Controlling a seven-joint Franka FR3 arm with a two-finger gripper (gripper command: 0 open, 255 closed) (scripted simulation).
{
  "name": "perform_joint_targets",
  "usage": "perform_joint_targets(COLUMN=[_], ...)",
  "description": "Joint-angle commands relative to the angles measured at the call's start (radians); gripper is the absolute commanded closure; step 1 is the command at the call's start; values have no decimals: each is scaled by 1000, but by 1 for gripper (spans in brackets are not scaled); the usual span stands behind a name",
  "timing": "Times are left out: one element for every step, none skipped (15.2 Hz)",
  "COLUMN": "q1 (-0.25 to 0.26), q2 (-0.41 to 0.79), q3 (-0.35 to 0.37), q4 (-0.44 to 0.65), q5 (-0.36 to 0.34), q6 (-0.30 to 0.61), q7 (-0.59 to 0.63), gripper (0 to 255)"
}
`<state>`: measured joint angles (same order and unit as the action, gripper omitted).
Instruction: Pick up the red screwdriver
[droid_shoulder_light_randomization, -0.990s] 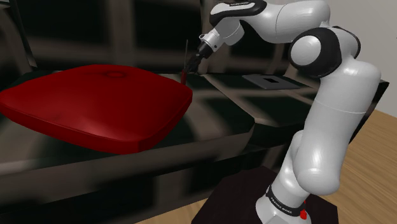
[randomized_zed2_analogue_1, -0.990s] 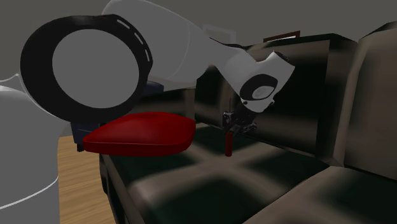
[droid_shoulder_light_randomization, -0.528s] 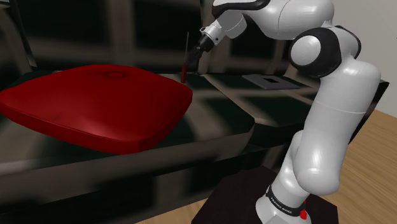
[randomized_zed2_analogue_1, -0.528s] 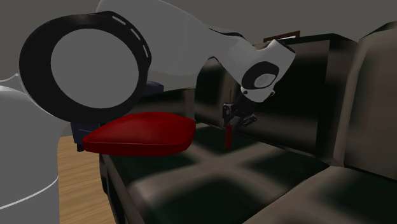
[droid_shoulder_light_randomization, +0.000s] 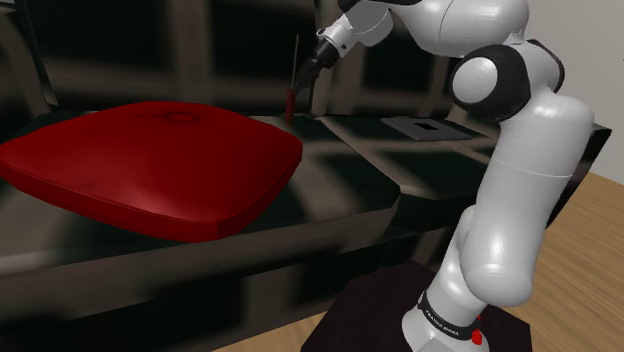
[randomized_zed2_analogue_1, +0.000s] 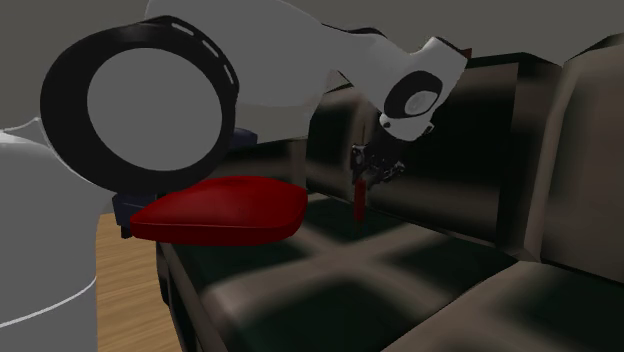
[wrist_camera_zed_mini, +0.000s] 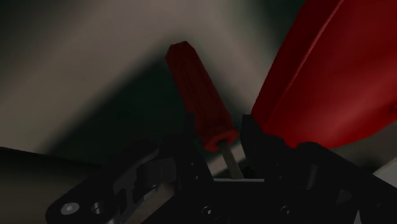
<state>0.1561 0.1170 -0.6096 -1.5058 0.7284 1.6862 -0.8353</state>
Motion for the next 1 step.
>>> perform_joint_targets(q1=[-3], q2=[5], q3=[-1], q4=[14], q5=[2], q6=[-10], q7=[4], gripper=[255])
